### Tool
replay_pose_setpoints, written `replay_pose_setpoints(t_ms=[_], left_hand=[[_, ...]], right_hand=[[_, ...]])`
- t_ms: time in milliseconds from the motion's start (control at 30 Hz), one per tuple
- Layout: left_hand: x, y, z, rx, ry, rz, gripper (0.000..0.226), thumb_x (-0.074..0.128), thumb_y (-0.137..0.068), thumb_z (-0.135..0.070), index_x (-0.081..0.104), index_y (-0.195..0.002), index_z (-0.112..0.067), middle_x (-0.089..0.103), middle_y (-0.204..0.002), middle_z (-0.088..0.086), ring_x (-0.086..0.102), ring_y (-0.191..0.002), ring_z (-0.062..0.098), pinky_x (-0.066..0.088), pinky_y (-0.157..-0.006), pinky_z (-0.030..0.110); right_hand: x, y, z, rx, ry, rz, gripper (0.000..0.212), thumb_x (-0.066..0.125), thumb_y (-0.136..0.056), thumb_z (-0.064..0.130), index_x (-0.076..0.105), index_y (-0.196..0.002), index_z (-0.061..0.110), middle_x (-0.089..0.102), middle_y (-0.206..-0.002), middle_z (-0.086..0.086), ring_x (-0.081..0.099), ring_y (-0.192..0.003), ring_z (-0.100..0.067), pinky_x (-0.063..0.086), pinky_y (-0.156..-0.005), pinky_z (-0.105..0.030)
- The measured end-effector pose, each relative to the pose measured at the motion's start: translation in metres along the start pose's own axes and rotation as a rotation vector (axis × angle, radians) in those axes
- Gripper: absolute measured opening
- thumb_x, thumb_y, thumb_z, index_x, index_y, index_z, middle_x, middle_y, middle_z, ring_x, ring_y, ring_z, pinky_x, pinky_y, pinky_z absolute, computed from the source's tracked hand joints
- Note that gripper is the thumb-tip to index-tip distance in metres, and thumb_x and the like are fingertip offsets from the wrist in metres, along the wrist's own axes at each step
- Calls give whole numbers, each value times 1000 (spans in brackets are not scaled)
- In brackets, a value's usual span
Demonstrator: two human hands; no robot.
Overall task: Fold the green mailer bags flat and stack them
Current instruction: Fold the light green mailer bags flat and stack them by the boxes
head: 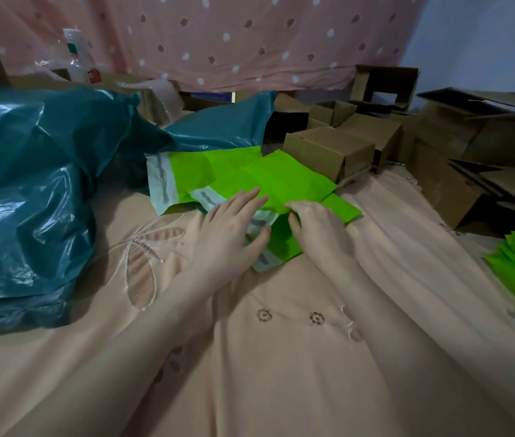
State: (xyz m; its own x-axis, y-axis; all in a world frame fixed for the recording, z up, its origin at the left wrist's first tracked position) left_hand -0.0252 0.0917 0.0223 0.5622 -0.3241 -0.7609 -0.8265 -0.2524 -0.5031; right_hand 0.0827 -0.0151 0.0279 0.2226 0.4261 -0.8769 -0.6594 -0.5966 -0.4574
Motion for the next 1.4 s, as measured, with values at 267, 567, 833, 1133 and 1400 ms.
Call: replay_pose_setpoints(t_ms=[267,567,833,1133,1400], left_hand=[[-46,-4,-46,12,96,-276,67,45,-88,-45,28,-146,-17,20,-156,-1,23,-141,14,21,-110,25],[-36,4,-94,-74,445,68,92,70,-81,-31,10,-150,-15,26,-151,1,26,-138,11,23,-106,16],[-55,10,-131,-75,824,-130,43,62,-86,-6,47,-123,-21,57,-109,-13,56,-100,-5,46,-92,19],[-52,31,-110,-463,1190,20,23,58,-87,-3,58,-100,-21,67,-101,-2,64,-92,18,52,-83,32],[-18,64,-99,-610,1191,234,33,58,-85,0,58,-114,-15,68,-103,2,65,-92,21,53,-83,33]], right_hand=[[-57,8,1,140,-167,-254,23,48,-93,17,50,-72,9,64,-80,-29,58,-81,-47,38,-62,-44],[-119,37,0,232,-745,-346,40,47,-84,36,38,-59,6,51,-53,-17,56,-57,-38,49,-61,-58],[-155,74,23,56,-1009,-89,28,49,-97,21,63,-118,11,64,-116,4,57,-112,-2,42,-96,-13],[-161,111,-42,295,-736,-307,49,68,-83,11,47,-127,10,52,-123,-1,52,-118,-16,42,-101,-30],[-130,146,-52,499,-1146,-79,18,60,-85,-4,62,-86,14,67,-83,1,65,-63,0,53,-63,-18]])
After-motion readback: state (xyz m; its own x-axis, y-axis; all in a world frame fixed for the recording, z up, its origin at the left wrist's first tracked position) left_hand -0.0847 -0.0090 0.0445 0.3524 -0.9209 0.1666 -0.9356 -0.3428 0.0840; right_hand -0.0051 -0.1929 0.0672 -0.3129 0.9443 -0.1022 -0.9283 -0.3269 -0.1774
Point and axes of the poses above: each hand's wrist, its own y-axis away from the middle knuckle, its own x-axis out of the palm, z = x × y, the point moved 5 cm from there along -y, towards the middle knuckle
